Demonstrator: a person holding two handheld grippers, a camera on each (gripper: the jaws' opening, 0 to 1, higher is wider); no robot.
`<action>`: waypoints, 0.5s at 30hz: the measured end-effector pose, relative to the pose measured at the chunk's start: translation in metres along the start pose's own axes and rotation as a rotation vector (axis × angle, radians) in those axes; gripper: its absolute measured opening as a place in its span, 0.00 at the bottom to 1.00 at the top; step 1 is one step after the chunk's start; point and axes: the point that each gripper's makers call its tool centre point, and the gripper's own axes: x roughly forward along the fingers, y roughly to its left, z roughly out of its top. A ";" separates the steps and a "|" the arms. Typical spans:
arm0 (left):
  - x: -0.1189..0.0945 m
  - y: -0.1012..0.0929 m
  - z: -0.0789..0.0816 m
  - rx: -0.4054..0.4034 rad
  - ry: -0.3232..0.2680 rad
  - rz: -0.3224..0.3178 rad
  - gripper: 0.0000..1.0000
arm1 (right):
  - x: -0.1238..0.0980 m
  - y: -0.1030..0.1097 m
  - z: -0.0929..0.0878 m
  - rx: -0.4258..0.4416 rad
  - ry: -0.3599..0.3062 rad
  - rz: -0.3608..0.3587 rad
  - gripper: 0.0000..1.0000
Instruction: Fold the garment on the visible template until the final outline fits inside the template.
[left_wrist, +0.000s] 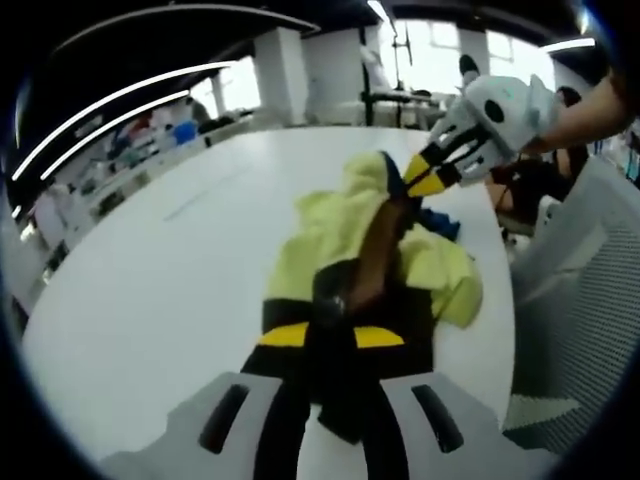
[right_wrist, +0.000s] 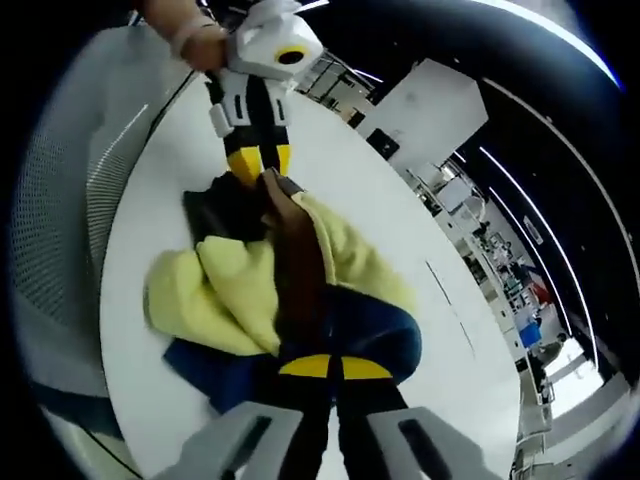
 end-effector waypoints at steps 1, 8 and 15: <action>0.000 0.000 0.001 -0.003 -0.002 -0.001 0.06 | -0.002 -0.002 -0.001 0.001 0.001 -0.005 0.00; -0.003 0.003 0.003 -0.026 -0.011 0.004 0.02 | -0.005 -0.001 -0.005 0.063 0.009 -0.001 0.03; -0.004 0.003 0.003 -0.039 -0.014 0.003 0.03 | 0.001 0.002 -0.010 0.059 0.025 -0.007 0.12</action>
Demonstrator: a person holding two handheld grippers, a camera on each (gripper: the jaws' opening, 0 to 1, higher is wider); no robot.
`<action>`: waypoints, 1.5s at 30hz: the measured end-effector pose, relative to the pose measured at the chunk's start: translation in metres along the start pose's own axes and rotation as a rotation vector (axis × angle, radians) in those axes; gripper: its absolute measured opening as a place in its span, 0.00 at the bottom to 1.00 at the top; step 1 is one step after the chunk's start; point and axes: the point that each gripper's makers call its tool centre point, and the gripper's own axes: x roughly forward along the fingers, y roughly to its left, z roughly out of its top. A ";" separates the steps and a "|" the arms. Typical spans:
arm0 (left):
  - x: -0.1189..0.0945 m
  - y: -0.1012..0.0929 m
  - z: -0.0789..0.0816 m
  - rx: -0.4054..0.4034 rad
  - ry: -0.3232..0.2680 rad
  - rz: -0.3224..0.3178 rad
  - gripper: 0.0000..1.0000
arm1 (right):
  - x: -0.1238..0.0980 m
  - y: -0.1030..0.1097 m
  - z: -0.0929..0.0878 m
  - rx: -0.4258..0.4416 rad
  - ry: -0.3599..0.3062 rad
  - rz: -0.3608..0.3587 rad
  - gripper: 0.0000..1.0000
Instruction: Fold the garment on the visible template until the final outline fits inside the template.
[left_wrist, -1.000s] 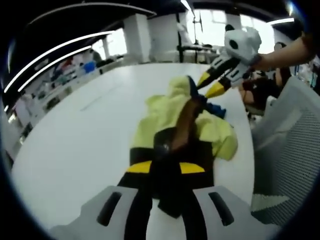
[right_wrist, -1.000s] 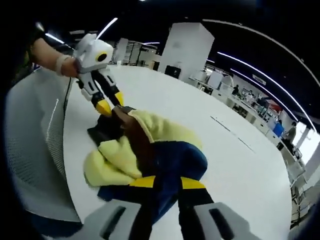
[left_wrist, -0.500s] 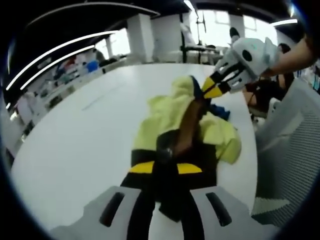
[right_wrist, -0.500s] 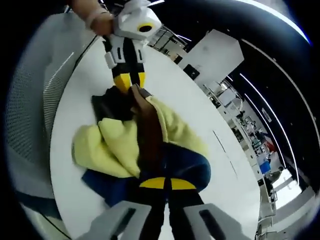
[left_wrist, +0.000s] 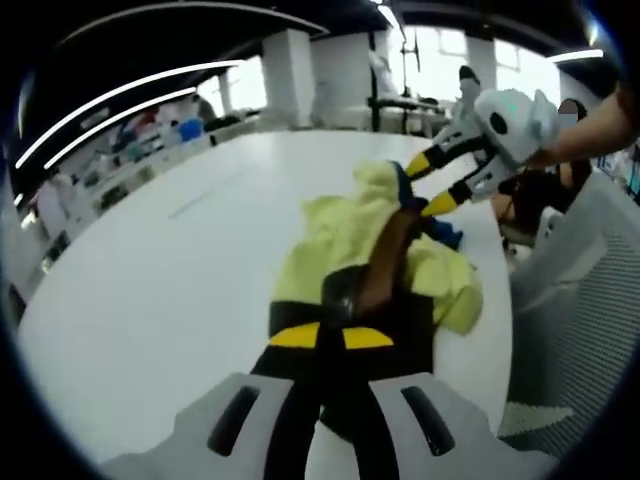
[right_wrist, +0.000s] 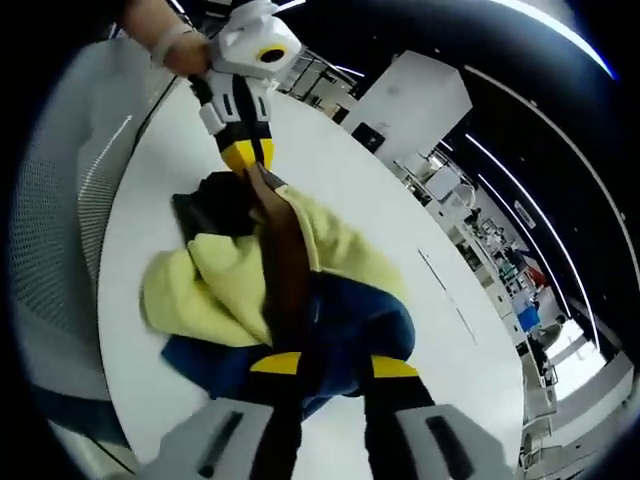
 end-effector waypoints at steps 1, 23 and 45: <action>0.000 0.000 0.000 0.000 0.000 0.000 0.03 | 0.002 0.001 0.000 -0.003 0.002 -0.001 0.11; -0.025 0.030 0.022 -0.058 -0.043 0.062 0.00 | -0.043 -0.062 0.026 0.218 -0.061 -0.135 0.00; -0.092 0.059 0.085 0.079 -0.171 0.148 0.00 | -0.118 -0.107 0.086 0.313 -0.214 -0.193 0.00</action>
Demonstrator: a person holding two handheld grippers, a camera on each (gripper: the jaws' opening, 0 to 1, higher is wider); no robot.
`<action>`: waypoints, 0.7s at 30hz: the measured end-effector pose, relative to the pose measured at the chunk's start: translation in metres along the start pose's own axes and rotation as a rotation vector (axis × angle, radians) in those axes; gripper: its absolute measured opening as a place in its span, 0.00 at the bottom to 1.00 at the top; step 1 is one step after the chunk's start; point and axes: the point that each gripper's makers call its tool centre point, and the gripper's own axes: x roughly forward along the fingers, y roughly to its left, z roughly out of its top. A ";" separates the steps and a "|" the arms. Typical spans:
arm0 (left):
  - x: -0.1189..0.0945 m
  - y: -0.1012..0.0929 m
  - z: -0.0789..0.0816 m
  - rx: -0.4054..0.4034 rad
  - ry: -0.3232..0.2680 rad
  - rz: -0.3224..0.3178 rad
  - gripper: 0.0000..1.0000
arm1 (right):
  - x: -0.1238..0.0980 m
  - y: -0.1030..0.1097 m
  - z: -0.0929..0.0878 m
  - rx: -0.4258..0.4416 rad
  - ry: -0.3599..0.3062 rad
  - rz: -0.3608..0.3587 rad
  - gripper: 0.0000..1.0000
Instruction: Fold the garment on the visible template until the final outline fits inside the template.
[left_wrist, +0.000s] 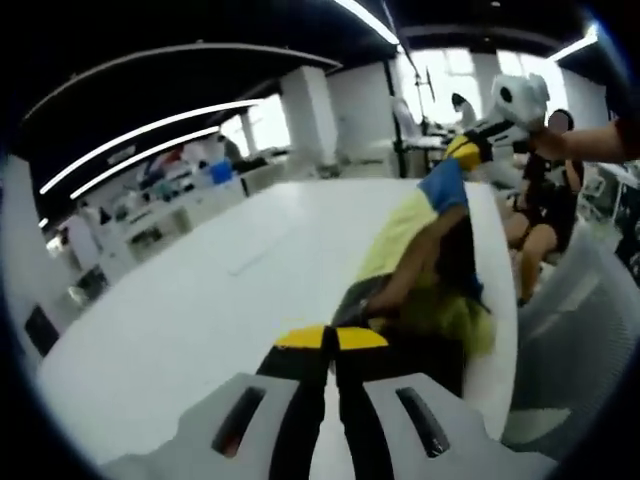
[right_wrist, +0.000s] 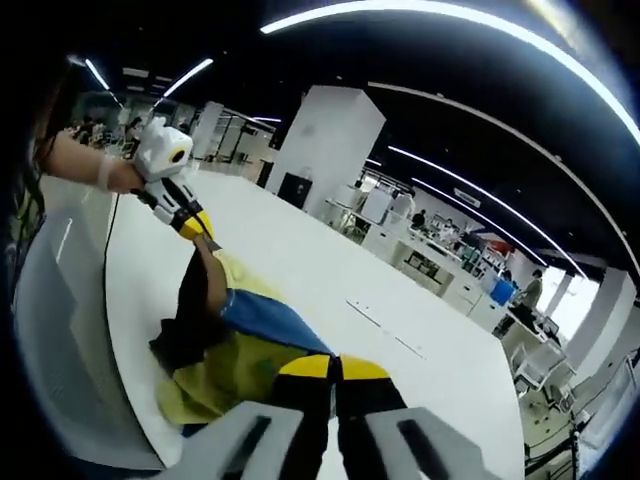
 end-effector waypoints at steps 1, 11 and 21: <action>-0.003 0.003 0.007 0.005 -0.011 0.004 0.00 | -0.003 -0.004 0.007 -0.002 -0.014 -0.008 0.00; -0.022 0.023 0.070 0.026 -0.135 0.054 0.00 | -0.030 -0.027 0.065 0.052 -0.145 -0.065 0.00; -0.050 0.034 0.122 0.038 -0.255 0.096 0.00 | -0.046 -0.034 0.117 0.080 -0.257 -0.055 0.00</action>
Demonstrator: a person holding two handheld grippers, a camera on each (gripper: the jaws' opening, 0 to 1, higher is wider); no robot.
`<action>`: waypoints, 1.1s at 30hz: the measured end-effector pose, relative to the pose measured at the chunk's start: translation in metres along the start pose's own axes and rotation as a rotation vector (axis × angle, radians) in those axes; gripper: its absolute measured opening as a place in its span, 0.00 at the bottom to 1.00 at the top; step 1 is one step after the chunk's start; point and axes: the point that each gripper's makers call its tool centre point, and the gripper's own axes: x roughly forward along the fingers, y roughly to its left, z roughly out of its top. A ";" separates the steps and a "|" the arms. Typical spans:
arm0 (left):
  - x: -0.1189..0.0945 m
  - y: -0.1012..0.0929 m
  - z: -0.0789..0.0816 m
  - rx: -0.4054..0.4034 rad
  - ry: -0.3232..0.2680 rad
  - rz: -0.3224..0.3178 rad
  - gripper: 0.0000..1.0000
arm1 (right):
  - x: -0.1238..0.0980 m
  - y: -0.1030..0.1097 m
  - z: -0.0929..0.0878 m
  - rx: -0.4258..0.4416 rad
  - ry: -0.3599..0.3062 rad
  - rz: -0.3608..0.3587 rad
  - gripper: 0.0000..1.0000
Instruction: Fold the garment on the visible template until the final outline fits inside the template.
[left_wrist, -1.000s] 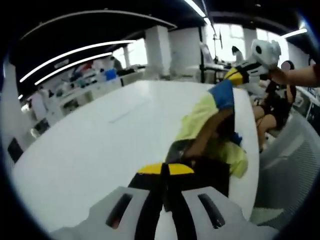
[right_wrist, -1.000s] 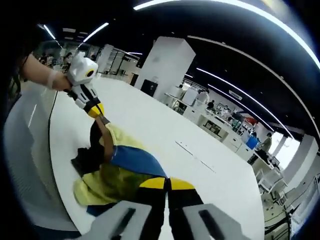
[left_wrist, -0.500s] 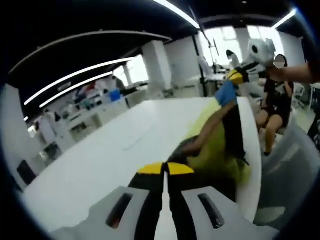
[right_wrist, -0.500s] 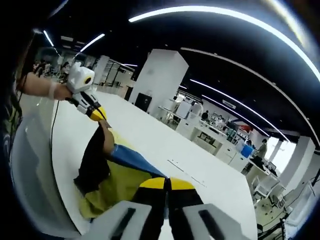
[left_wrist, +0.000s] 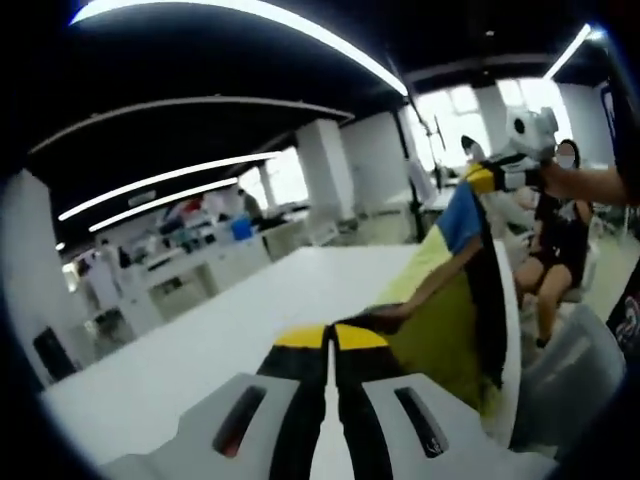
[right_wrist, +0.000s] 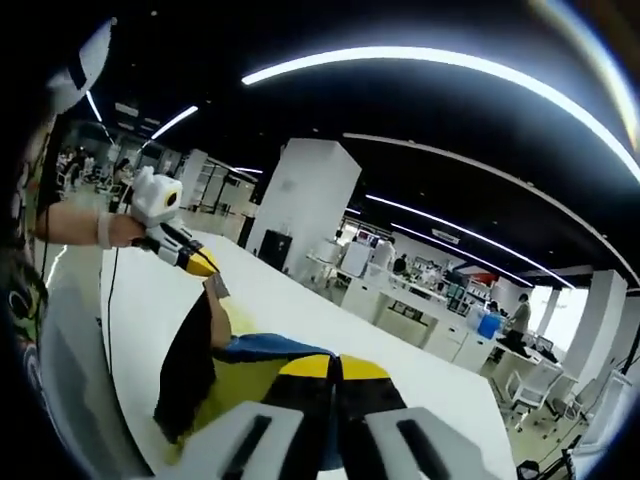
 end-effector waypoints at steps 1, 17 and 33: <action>-0.003 0.006 0.010 0.018 -0.016 0.015 0.00 | 0.001 -0.001 0.010 -0.003 -0.022 0.000 0.00; 0.028 0.056 -0.004 -0.105 -0.032 0.068 0.00 | 0.064 -0.031 -0.023 0.156 -0.020 0.063 0.00; 0.144 0.106 -0.125 -0.229 0.190 0.031 0.00 | 0.188 -0.072 -0.161 0.272 0.230 0.136 0.00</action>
